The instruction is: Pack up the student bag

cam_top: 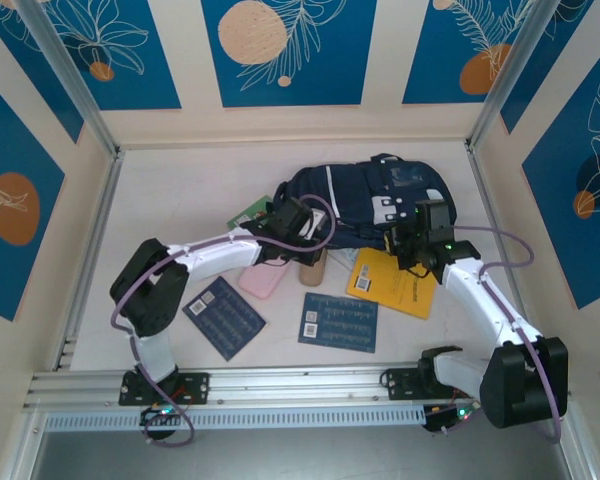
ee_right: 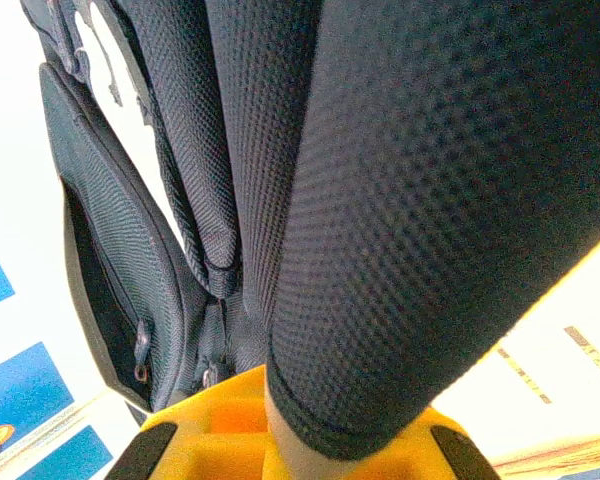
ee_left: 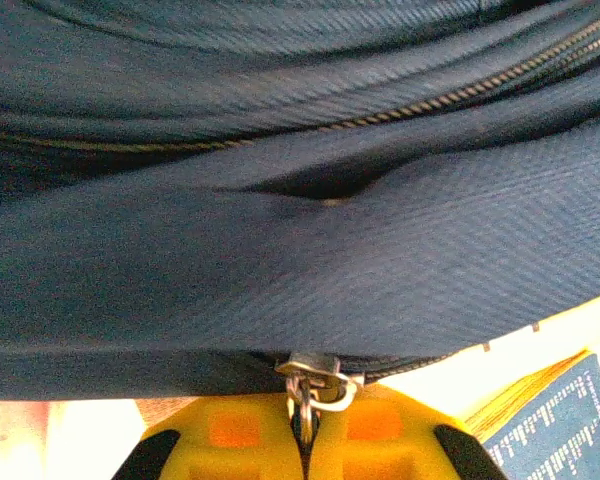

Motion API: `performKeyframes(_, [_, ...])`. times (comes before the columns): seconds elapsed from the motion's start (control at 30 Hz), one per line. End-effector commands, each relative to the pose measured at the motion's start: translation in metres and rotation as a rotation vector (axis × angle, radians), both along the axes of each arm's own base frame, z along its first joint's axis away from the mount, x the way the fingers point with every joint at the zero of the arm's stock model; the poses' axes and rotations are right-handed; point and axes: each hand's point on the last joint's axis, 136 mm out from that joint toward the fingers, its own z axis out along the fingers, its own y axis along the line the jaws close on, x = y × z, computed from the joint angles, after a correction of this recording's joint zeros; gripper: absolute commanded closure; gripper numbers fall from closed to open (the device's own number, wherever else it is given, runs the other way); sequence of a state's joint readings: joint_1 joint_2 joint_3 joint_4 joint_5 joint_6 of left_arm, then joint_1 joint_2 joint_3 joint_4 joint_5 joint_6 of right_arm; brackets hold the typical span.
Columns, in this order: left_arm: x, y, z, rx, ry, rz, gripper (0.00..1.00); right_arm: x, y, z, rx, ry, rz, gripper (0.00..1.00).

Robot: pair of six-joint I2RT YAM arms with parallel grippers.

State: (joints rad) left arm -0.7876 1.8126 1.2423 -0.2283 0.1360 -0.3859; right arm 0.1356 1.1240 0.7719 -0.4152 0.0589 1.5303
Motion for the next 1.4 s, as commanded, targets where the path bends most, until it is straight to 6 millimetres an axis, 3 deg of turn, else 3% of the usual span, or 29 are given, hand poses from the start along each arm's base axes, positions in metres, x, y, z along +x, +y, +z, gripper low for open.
performKeyframes(0.0, [0.009, 0.028, 0.001, 0.059, -0.004, 0.074, 1.0, 0.001, -0.018, 0.01, -0.069, -0.051, -0.021, 1.0])
performKeyframes(0.2, [0.02, 0.04, 0.001, 0.078, 0.012, 0.103, 1.0, -0.001, -0.03, 0.002, -0.134, -0.038, 0.005, 1.0])
performKeyframes(0.43, [0.015, 0.035, 0.01, 0.073, 0.017, 0.047, 1.0, 0.002, -0.045, -0.009, -0.206, -0.001, 0.033, 0.99])
performKeyframes(0.57, [0.004, 0.019, 0.022, 0.051, 0.012, -0.02, 1.0, 0.019, -0.047, -0.007, -0.237, 0.012, 0.113, 0.51])
performKeyframes(0.63, [-0.001, 0.009, 0.03, 0.049, 0.002, -0.061, 1.0, 0.02, -0.049, -0.002, -0.271, 0.052, 0.135, 0.4])
performKeyframes(0.73, [-0.005, -0.004, 0.048, 0.042, -0.019, -0.098, 1.0, 0.017, -0.047, 0.016, -0.32, 0.034, 0.142, 0.32])
performKeyframes(0.9, [-0.007, -0.017, 0.079, 0.011, -0.05, -0.122, 1.0, 0.002, -0.035, 0.043, -0.32, -0.029, 0.157, 0.28])
performKeyframes(1.07, [-0.027, -0.031, 0.099, -0.012, -0.042, -0.162, 1.0, -0.022, -0.014, 0.059, -0.191, -0.076, 0.183, 0.32])
performKeyframes(1.23, [-0.057, -0.043, 0.103, 0.022, -0.041, -0.209, 1.0, -0.046, 0.015, 0.063, -0.029, -0.092, 0.234, 0.34])
performKeyframes(1.37, [-0.07, -0.043, 0.098, 0.062, -0.035, -0.205, 1.0, -0.064, 0.028, 0.054, 0.002, -0.087, 0.252, 0.29])
